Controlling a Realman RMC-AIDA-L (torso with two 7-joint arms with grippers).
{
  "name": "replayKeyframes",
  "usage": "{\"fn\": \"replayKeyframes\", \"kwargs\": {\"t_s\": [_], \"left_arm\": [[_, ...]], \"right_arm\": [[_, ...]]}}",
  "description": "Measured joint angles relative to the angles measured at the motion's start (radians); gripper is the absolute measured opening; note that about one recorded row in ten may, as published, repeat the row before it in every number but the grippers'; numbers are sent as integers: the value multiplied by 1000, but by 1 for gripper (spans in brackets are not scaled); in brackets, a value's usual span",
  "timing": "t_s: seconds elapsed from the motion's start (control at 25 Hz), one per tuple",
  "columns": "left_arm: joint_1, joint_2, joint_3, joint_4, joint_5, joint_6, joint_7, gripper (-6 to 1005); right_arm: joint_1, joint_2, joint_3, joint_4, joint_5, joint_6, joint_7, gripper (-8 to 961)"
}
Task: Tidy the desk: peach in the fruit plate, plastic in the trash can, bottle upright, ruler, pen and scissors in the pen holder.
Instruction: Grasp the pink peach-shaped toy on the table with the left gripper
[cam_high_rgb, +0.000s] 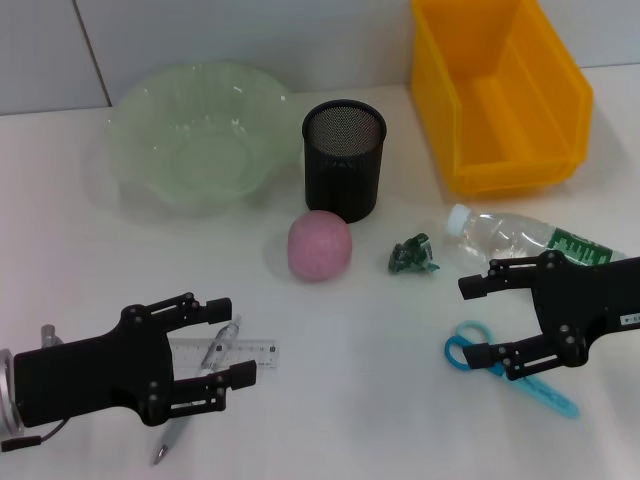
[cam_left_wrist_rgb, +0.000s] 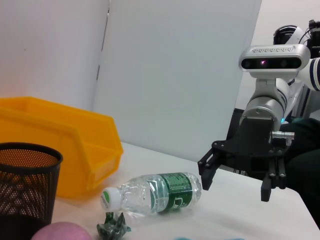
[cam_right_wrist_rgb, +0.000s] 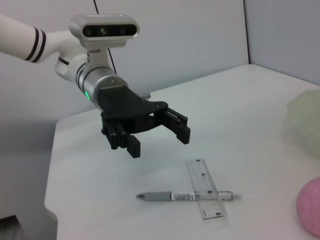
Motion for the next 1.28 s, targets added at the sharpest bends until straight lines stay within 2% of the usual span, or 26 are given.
{"fn": "replayKeyframes", "kwargs": {"t_s": [0.32, 0.44, 0.52, 0.64, 0.76, 0.8, 1.04, 1.28], "left_arm": [[0, -2, -18, 4, -1, 0, 0, 781], [-3, -5, -60, 7, -1, -2, 0, 774], [-24, -7, -101, 7, -2, -28, 0, 769], [-66, -9, -110, 5, -4, -97, 0, 761], [-66, -9, -110, 5, -4, -97, 0, 754], [-165, -9, -27, -2, 7, -248, 0, 752], [-240, -13, 143, 6, 3, -399, 0, 737], [-285, -18, 193, 7, -1, -460, 26, 723]], "right_arm": [[0, 0, -11, 0, -3, 6, -2, 823], [-3, -2, -13, 0, -30, -7, -1, 822], [-5, -2, -7, -1, -54, -11, 1, 822], [-16, 0, 2, -1, -64, -6, 2, 821], [-18, 0, 2, -1, -63, -5, 12, 820], [-18, 0, 2, -1, -64, -5, 18, 819], [-37, 3, 9, 2, -64, -3, 24, 817], [-41, 4, 18, 2, -67, -1, 32, 816]]}}
